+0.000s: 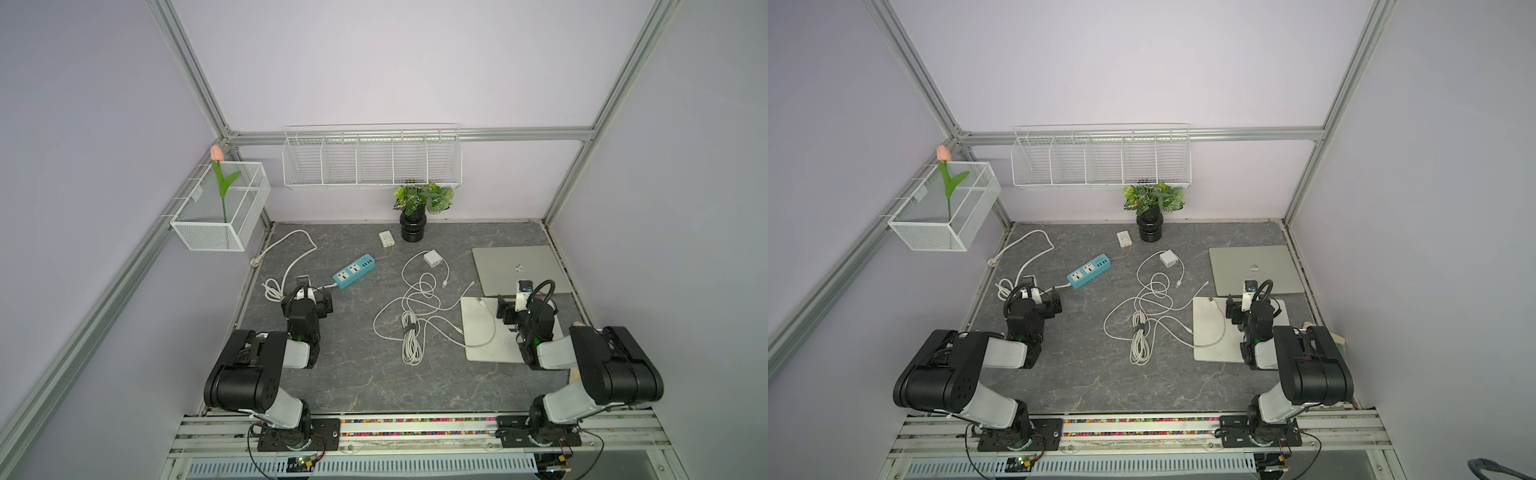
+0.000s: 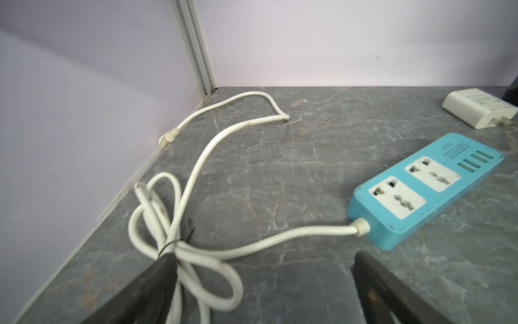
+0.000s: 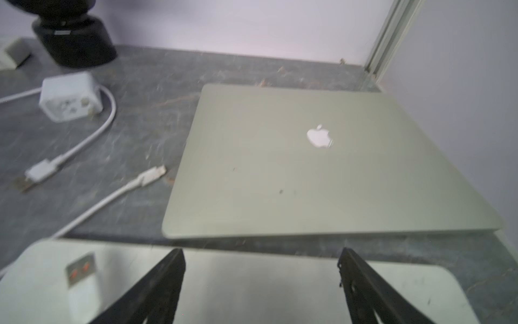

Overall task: Unplug the laptop charger
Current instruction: Reset both arms

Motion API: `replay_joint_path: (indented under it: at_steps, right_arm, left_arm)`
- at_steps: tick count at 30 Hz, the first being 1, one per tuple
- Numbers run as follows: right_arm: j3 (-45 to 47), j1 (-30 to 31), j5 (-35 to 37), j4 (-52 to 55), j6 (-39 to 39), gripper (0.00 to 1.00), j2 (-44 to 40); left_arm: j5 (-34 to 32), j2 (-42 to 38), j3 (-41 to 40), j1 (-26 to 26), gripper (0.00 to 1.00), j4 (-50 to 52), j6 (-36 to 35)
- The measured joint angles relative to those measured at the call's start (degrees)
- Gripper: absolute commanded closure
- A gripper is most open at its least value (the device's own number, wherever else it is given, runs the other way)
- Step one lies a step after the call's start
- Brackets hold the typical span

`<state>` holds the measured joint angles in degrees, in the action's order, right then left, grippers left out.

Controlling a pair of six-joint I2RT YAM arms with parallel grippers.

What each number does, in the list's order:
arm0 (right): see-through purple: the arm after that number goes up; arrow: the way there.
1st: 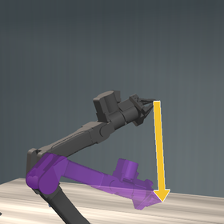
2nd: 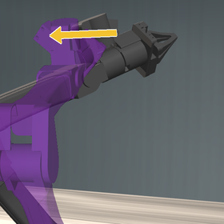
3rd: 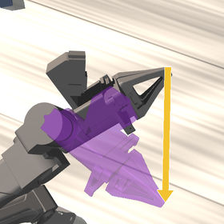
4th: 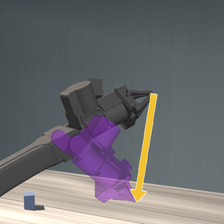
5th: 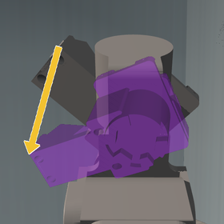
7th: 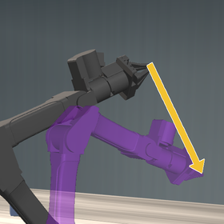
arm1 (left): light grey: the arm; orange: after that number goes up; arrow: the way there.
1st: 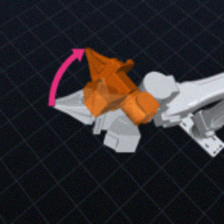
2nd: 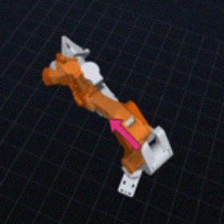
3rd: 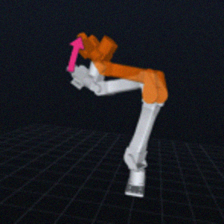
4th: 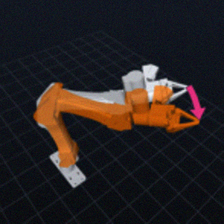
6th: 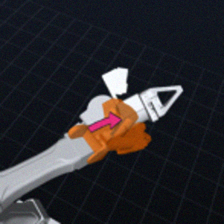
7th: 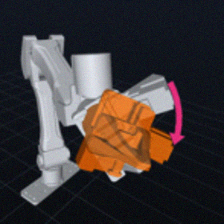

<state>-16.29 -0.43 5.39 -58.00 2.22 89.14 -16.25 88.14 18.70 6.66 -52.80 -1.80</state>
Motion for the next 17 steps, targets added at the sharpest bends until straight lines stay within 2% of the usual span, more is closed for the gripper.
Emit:
replay_joint_path:
  at_steps: [4, 10, 17]
  right_arm:
    - [-3.93, 0.13, 0.33, 0.70, -0.35, 0.11, -0.37]
    - [0.28, 0.26, -4.59, -0.90, 1.29, 0.11, -0.52]
    - [-3.43, -0.98, -7.96, 3.19, 1.20, 0.11, -0.50]
  left_arm:
    - [1.36, -0.74, 5.57, -3.54, 0.00, 4.09, 2.32]
    - [2.60, -1.14, 5.84, -3.74, 0.01, 7.96, 3.41]
    - [2.84, -1.14, 5.84, -3.74, 0.01, 9.16, 3.74]
